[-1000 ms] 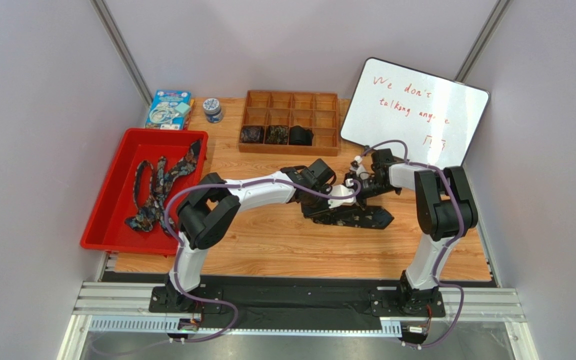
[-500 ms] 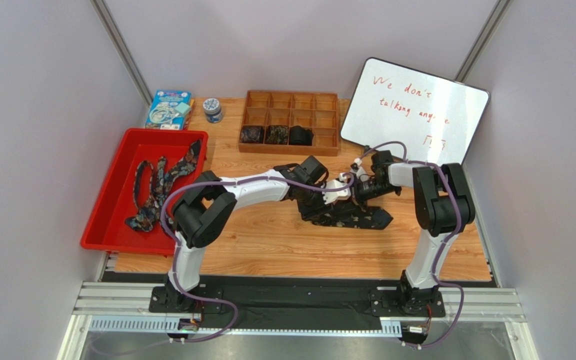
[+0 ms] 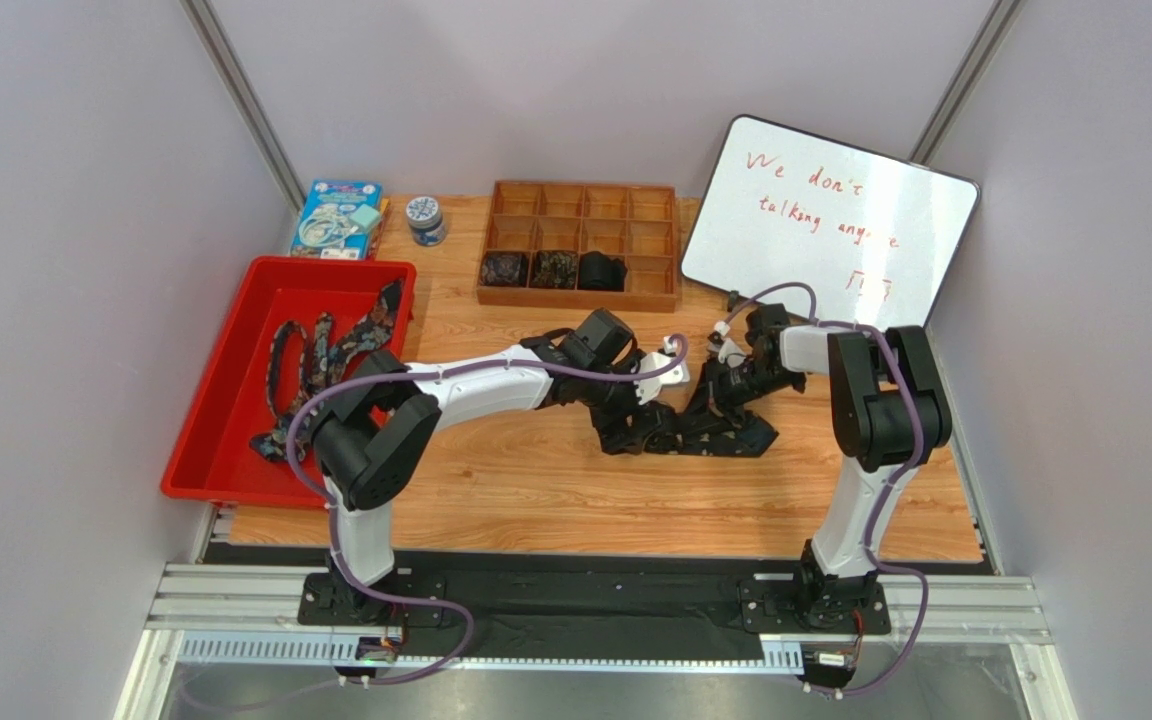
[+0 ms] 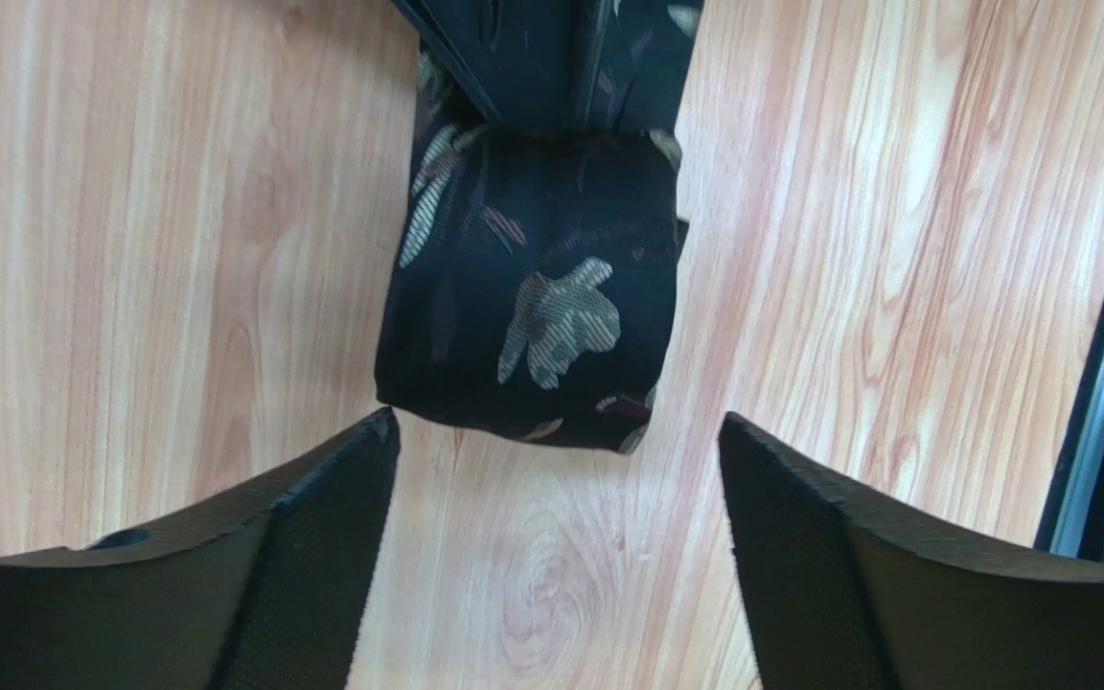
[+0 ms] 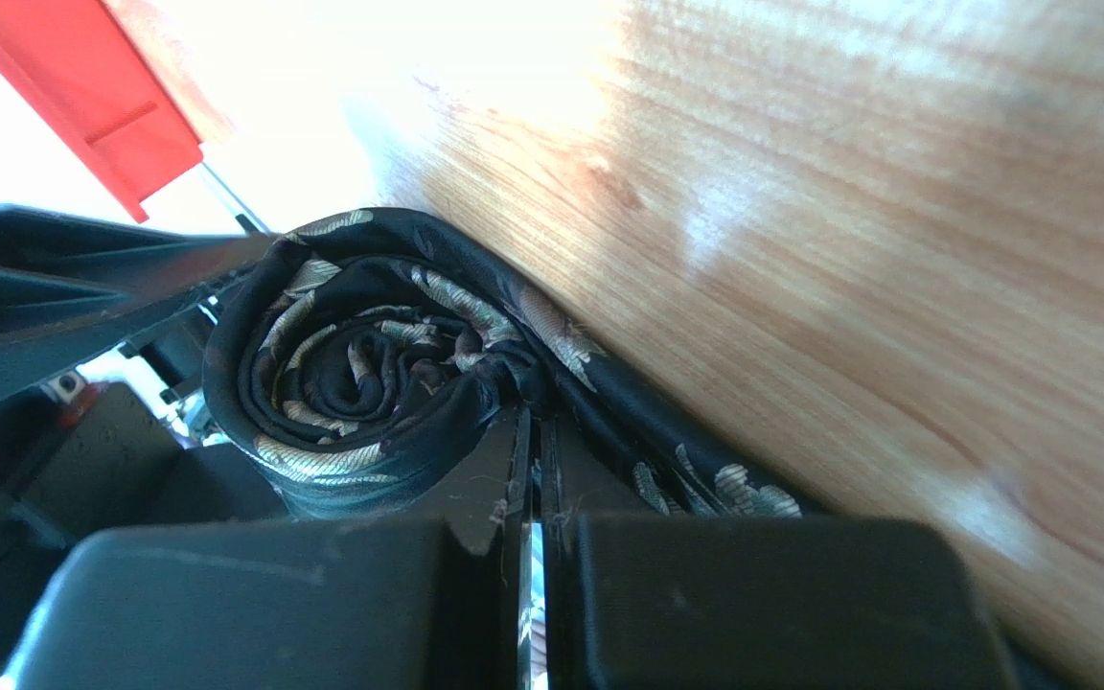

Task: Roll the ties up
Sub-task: Roll the tie at the center of the board.

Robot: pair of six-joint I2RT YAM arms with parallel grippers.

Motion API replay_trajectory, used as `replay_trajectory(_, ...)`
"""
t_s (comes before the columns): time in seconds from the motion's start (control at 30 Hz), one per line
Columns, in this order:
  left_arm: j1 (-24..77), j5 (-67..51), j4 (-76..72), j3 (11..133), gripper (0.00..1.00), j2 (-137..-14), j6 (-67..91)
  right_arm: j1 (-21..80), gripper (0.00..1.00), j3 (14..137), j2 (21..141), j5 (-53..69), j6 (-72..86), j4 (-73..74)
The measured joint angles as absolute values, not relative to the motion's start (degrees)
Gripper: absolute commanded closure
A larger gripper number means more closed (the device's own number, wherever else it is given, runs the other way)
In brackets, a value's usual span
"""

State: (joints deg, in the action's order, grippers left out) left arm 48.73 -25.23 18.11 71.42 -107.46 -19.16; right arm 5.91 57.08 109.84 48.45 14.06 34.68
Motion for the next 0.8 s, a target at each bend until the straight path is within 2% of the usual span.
replay_trajectory(0.2, 48.73, -26.81, 12.73, 71.42, 0.14, -108.99, -16.97, 5.98, 1.0, 57.49, 109.6, 46.94, 14.04, 35.77)
replay_trajectory(0.5, 49.08, -27.31, 5.06, 71.42, 0.25, -114.17, -15.97, 6.24, 1.0, 57.71, 109.97, 47.33, 13.63, 35.88)
replay_trajectory(0.73, 51.05, -27.77, 4.29, 71.18, 0.56, -114.24, -20.75, 6.2, 1.0, 58.08, 110.5, 47.83, 13.41, 36.23)
replay_trajectory(0.77, 51.24, -27.73, 4.47, 71.18, 0.65, -114.24, -21.28, 6.2, 1.0, 58.08, 110.5, 47.86, 13.43, 36.23)
replay_trajectory(0.8, 51.48, -27.68, 4.75, 71.18, 0.69, -114.26, -22.2, 6.2, 1.0, 58.08, 110.5, 47.86, 13.43, 36.23)
